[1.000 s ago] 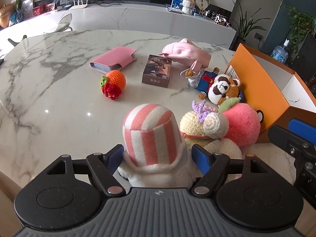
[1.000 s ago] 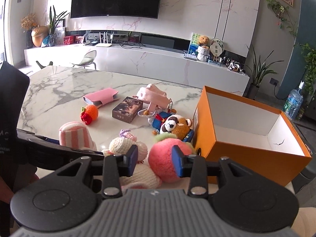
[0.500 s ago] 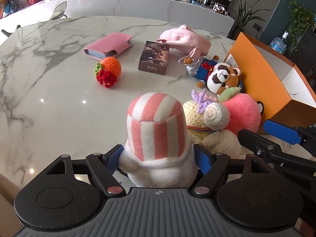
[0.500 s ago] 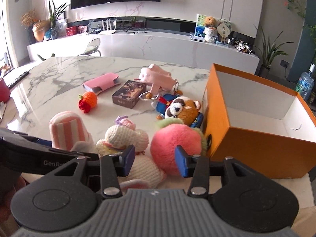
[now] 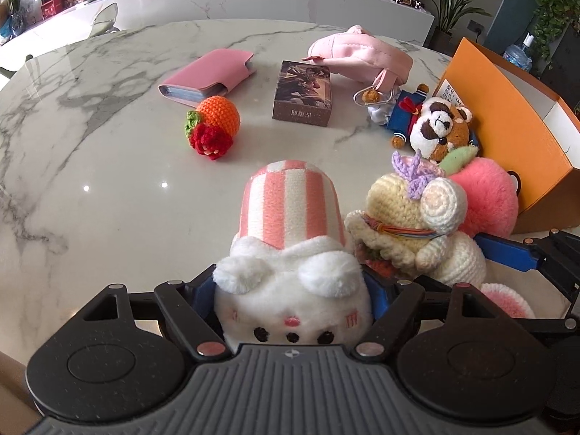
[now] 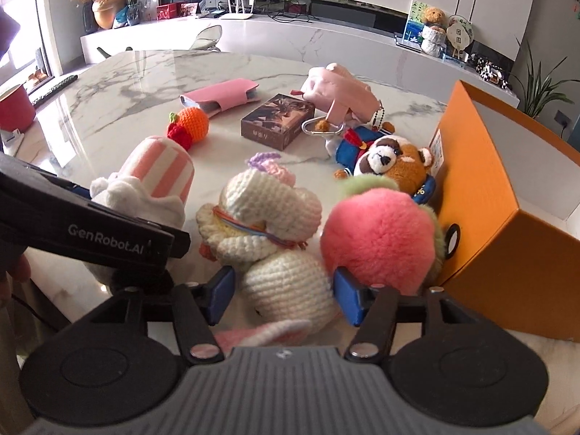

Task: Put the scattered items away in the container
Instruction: 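Grasp the crocheted cream doll with the right tool while the left tool holds the bunny, then carry both plush toys over the orange shoebox with both tools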

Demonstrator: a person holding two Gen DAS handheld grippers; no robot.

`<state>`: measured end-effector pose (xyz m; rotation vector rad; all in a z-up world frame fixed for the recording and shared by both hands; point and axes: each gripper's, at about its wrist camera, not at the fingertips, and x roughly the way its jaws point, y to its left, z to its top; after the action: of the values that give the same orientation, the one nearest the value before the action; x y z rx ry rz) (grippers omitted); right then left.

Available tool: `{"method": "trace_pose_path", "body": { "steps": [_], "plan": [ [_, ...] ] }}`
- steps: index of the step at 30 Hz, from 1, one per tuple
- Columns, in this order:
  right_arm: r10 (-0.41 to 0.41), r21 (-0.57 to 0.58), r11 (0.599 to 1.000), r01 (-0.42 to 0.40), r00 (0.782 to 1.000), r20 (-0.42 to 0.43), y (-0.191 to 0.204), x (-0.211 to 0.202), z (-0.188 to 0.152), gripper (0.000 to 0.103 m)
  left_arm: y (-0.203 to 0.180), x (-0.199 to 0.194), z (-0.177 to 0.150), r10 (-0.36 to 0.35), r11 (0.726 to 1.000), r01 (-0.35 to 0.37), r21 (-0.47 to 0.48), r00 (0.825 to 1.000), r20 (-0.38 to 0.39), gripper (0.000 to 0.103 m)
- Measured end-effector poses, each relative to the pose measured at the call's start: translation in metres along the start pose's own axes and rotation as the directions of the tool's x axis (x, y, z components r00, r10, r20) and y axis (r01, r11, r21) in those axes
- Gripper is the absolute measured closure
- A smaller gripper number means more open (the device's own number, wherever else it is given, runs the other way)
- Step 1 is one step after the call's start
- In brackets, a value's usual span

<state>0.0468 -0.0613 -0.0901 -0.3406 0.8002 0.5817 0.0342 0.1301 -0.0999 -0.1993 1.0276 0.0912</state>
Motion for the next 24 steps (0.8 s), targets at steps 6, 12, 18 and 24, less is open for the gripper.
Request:
{"method": "trace_pose_path", "body": {
  "steps": [6, 12, 18, 24],
  "plan": [
    [-0.022, -0.008, 1.000, 0.022, 1.000, -0.020, 0.001, 0.014, -0.004, 0.041, -0.001, 0.002, -0.002, -0.010, 1.000, 0.009, 0.029, 1.000, 0.017, 0.014],
    [-0.038, -0.024, 0.999, 0.037, 0.999, -0.013, 0.003, 0.014, -0.004, 0.050, -0.004, 0.000, -0.003, 0.005, 1.000, -0.006, 0.031, 0.999, 0.041, 0.017],
    [-0.043, -0.008, 0.999, 0.043, 0.999, 0.007, 0.006, 0.002, -0.003, 0.053, -0.004, -0.008, -0.006, 0.010, 1.000, -0.010, 0.009, 0.999, 0.048, 0.019],
    [-0.053, -0.011, 0.999, 0.053, 0.997, 0.057, 0.012, -0.018, -0.003, 0.053, -0.010, -0.029, -0.009, 0.014, 1.000, -0.016, 0.014, 0.995, 0.099, 0.019]
  ]
}}
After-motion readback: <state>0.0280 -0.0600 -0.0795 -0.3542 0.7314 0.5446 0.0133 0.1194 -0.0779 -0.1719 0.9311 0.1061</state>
